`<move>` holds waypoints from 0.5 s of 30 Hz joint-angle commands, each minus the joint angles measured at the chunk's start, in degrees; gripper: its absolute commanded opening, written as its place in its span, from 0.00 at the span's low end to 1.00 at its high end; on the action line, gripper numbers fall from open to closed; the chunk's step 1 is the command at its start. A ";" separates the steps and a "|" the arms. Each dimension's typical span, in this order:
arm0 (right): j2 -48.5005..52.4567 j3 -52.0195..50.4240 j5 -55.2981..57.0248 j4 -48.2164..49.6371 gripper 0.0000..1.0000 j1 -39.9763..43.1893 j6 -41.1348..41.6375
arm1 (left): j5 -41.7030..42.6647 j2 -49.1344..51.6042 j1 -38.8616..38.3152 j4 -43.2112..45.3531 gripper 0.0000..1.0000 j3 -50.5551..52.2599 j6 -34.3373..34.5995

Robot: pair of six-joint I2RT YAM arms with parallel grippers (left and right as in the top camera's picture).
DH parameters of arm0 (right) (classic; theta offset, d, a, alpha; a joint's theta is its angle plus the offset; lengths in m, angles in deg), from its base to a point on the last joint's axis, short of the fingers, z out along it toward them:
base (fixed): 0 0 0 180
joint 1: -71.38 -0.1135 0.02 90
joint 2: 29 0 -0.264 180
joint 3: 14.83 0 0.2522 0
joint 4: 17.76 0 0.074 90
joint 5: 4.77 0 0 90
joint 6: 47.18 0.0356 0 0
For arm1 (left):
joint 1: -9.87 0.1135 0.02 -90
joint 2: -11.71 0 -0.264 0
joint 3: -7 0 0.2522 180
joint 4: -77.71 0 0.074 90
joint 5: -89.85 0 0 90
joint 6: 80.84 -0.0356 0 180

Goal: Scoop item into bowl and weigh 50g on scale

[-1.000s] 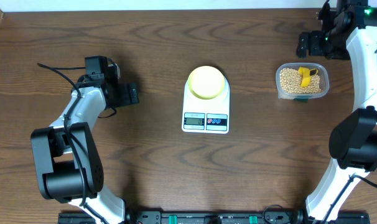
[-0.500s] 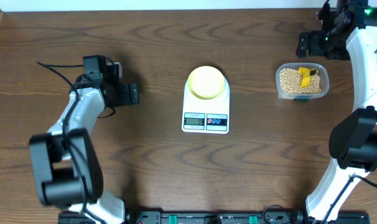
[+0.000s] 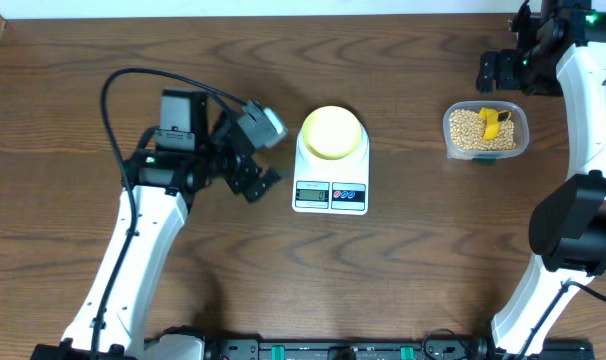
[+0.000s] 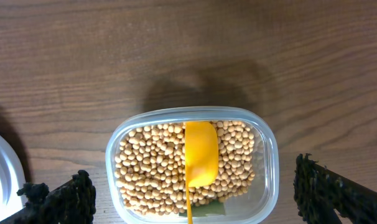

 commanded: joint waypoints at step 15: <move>0.11 0.59 0.26 -0.02 0.99 0.17 -0.11 | -12.02 15.96 -5.84 -13.22 0.98 1.16 -22.80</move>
